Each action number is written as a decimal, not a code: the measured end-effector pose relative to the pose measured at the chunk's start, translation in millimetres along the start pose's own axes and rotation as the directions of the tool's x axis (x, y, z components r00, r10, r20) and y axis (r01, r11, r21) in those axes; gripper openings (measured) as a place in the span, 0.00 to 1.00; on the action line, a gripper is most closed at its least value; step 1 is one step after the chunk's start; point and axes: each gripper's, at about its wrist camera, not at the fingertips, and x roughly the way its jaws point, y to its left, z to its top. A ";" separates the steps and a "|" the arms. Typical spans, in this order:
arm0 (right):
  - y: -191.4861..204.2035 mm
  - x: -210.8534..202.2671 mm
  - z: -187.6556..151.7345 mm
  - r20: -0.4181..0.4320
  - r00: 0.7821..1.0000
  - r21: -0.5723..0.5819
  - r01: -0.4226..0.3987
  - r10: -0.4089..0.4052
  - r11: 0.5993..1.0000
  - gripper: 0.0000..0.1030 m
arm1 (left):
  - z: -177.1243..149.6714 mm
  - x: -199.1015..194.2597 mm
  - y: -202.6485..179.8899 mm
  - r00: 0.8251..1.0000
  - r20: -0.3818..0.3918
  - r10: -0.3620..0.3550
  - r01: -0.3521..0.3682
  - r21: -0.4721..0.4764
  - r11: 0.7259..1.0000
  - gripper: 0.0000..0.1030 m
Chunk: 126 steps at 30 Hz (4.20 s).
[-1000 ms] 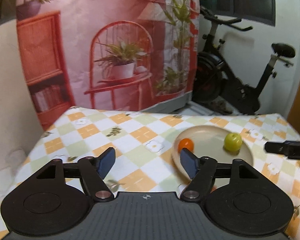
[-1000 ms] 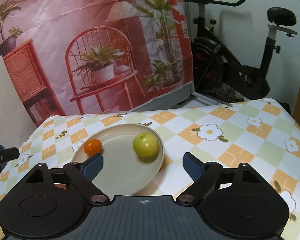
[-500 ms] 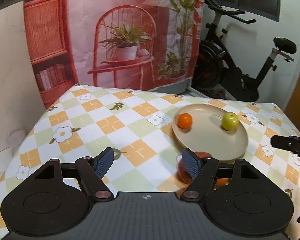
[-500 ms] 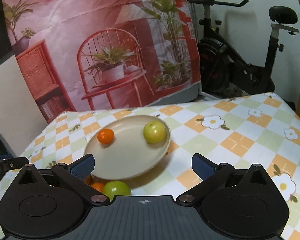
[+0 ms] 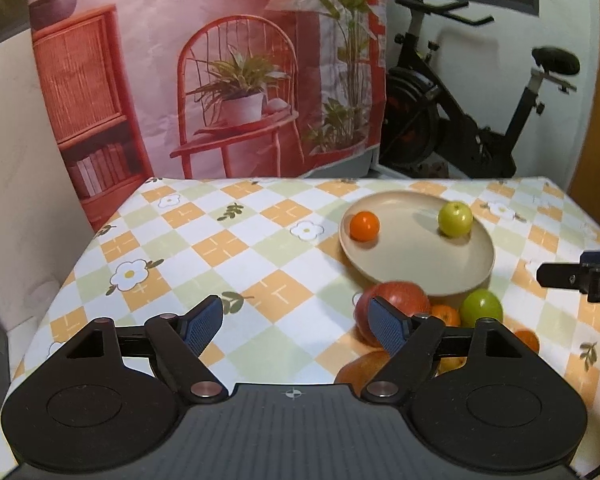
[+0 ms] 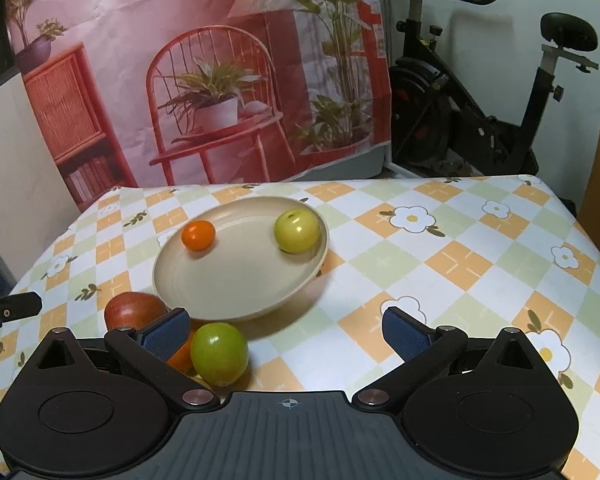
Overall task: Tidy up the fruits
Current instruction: 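Grasp another tangerine with the right tool while the left tool reaches toward the red apple, then close the left tool on the large red apple, then carry the red apple over the plate with the left tool while the right tool lifts the tangerine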
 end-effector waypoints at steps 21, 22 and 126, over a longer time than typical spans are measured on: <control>-2.5 11.2 -9.1 -0.127 0.989 -0.037 -0.075 0.070 0.997 0.67 | -3.3 11.3 -0.6 0.987 -0.070 -0.145 0.143 -0.038 0.989 0.56; -3.5 11.5 -10.3 -0.132 0.989 -0.038 -0.075 0.069 0.996 0.65 | -3.4 11.6 0.2 0.987 -0.070 -0.148 0.145 -0.042 0.989 0.56; -34.7 29.3 -28.3 -0.213 0.964 0.042 -0.154 0.160 0.987 0.31 | 20.0 102.7 -25.5 0.899 -0.293 -0.326 0.352 0.041 0.935 0.62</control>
